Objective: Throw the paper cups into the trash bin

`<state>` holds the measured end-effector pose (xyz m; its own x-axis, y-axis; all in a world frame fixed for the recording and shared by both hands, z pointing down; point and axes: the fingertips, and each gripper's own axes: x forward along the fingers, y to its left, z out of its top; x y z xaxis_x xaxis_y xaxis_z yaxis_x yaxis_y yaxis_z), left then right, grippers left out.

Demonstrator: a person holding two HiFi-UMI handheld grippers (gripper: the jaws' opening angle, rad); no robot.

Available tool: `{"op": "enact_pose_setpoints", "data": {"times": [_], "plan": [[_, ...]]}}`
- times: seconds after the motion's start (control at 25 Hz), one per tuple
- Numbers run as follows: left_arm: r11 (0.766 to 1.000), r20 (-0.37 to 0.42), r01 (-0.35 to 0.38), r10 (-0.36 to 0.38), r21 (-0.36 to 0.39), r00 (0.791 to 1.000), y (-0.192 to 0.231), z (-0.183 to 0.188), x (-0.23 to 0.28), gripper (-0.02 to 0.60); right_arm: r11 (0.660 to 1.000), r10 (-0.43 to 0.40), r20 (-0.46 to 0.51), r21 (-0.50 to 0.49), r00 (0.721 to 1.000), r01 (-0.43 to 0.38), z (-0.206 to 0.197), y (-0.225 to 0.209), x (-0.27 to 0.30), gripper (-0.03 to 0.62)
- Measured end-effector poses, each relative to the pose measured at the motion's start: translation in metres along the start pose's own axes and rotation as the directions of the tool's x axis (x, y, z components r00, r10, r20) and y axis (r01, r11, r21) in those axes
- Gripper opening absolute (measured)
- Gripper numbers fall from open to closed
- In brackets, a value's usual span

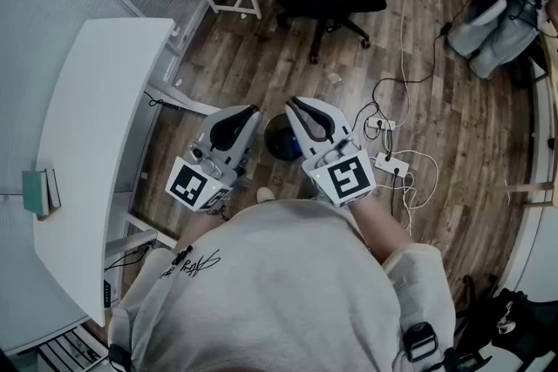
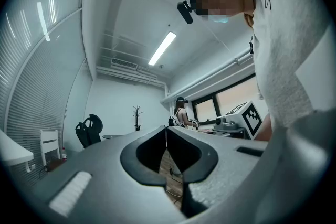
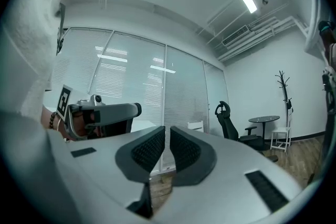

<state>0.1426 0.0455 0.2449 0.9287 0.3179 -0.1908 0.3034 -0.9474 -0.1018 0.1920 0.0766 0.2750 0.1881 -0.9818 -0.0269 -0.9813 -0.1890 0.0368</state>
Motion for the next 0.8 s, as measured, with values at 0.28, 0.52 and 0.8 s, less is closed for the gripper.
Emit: {"op": "enact_pose_setpoints", "data": {"times": [0.28, 0.52, 0.8], "plan": [[1.000, 0.020, 0.004, -0.004, -0.007, 1.000, 0.006, 0.003, 0.001, 0.008, 0.999, -0.009, 0.002, -0.032, 1.000, 0.009, 0.001, -0.001, 0.006, 0.018], [1.000, 0.021, 0.005, -0.005, -0.003, 1.000, 0.008, 0.002, 0.002, 0.008, 0.999, -0.026, 0.011, -0.021, 1.000, 0.026, 0.002, -0.005, 0.007, 0.009], [1.000, 0.009, 0.008, -0.008, -0.008, 1.000, 0.012, -0.001, 0.002, 0.008, 0.999, -0.032, 0.006, -0.032, 0.999, 0.032, 0.002, -0.006, 0.012, 0.009]]}}
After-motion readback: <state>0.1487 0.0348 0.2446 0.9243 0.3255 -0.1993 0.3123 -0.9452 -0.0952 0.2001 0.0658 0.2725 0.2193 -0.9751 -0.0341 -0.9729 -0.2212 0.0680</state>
